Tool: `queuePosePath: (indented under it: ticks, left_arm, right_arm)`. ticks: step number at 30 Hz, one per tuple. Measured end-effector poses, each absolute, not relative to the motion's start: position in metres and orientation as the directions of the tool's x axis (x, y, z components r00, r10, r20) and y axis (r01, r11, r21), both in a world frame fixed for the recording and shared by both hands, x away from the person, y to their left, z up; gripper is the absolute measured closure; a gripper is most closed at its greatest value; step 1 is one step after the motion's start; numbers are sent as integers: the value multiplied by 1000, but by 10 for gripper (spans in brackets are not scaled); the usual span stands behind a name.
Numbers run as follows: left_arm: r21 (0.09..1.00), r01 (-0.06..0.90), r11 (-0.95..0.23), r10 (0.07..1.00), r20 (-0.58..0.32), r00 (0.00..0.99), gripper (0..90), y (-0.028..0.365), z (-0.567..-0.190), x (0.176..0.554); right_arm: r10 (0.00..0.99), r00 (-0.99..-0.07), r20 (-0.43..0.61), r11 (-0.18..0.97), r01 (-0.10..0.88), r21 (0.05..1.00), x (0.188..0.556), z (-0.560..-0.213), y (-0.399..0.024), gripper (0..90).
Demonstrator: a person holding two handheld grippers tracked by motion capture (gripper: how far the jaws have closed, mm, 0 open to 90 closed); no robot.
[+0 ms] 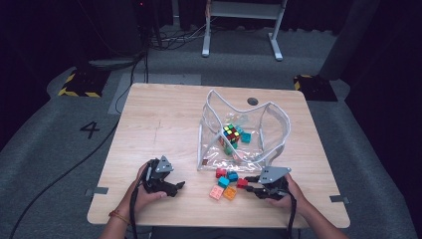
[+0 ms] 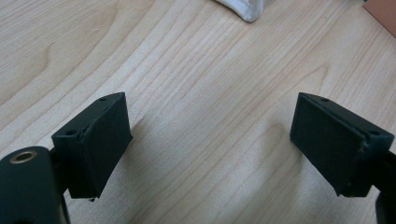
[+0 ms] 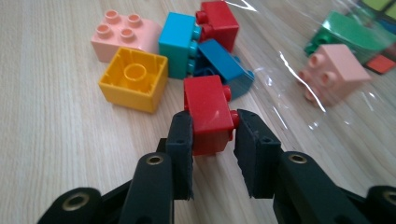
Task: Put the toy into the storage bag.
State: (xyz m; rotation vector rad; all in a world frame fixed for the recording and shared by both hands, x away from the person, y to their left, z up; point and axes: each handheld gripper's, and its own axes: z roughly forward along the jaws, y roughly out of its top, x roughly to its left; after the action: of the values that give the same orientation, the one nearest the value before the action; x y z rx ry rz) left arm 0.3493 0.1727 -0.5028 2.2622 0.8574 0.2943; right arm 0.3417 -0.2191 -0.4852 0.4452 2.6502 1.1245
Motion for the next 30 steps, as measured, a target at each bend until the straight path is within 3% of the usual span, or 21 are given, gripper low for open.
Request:
queuePosePath:
  ticks: [10, 30]
  left_arm:
    - [676, 496, -545, 652, -29, 757, 125, 173, -503, 349]
    - [675, 495, -547, 652, -27, 758, 125, 173, -503, 349]
  right_arm:
    - [390, -914, -110, 634, 180, 752, 345, -476, -253, 681]
    - [525, -846, -95, 569, 266, 778, 345, -464, -310, 681]
